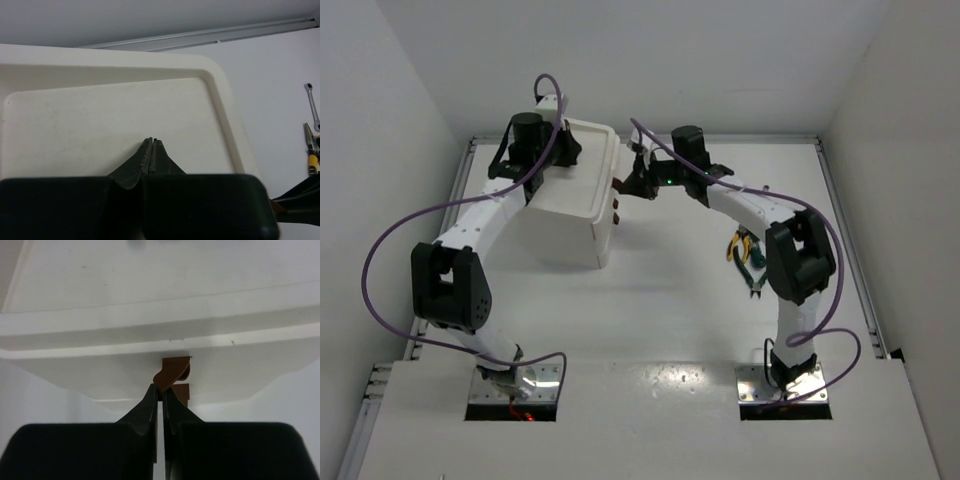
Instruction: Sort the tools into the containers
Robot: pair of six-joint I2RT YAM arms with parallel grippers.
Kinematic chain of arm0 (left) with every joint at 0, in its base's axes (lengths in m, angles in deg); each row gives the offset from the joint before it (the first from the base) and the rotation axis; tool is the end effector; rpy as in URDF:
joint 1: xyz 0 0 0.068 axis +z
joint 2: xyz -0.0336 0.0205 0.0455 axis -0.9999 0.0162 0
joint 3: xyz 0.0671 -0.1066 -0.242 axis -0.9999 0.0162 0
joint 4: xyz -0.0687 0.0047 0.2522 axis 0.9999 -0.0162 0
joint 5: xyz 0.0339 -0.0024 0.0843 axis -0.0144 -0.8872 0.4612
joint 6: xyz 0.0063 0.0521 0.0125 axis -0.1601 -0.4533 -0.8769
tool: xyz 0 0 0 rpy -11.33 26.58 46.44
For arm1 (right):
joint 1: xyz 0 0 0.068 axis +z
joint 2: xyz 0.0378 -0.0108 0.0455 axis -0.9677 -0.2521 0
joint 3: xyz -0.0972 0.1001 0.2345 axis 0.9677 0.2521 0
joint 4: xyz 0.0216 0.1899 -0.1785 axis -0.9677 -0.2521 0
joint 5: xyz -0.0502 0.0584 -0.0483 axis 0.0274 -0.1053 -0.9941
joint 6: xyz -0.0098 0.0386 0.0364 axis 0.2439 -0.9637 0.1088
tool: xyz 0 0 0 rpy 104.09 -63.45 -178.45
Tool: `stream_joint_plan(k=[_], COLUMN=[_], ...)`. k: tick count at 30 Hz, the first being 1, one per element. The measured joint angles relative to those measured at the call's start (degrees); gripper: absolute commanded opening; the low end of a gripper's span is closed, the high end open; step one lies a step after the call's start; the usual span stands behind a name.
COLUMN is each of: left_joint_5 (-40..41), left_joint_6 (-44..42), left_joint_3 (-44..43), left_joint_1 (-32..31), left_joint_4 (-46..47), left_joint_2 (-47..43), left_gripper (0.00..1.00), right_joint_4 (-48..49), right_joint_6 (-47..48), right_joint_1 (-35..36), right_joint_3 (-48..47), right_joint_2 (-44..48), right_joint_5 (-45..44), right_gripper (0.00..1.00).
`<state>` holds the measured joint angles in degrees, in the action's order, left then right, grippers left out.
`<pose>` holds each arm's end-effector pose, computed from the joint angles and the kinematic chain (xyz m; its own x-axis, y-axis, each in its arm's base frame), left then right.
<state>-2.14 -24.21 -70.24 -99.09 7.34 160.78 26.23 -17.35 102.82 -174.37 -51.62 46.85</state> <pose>0.3867 -0.0752 0.3323 -0.4189 -0.1603 -0.8938 0.2540 0.9243 -0.2848 0.4000 0.2370 0.2597 -0.2348 -0.2344 -0.9434 -0.9493 0.2639 0.1707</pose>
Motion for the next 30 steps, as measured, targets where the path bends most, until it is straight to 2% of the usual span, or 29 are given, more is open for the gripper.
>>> stream_joint_plan(k=[7,21,30], left_joint_5=[0.0,1.29,1.92], left_joint_6=[0.44,0.42,0.39], left_joint_3=[0.0,0.35,0.31], left_joint_1=[-0.17,-0.72,-1.09], left_joint_4=[0.61,1.16,1.18], left_joint_2=[0.24,0.17,0.2], left_gripper=[0.0,0.0,0.0], right_joint_4=[-0.55,-3.67,-6.82], right_joint_6=[1.62,-1.01,-0.48], right_joint_1=[-2.78,-9.01,-13.07], right_joint_3=[5.03,5.44,9.7], right_joint_2=[4.04,4.2,8.94], right_joint_5=[-0.63,2.93,3.32], right_gripper=[0.0,0.0,0.0])
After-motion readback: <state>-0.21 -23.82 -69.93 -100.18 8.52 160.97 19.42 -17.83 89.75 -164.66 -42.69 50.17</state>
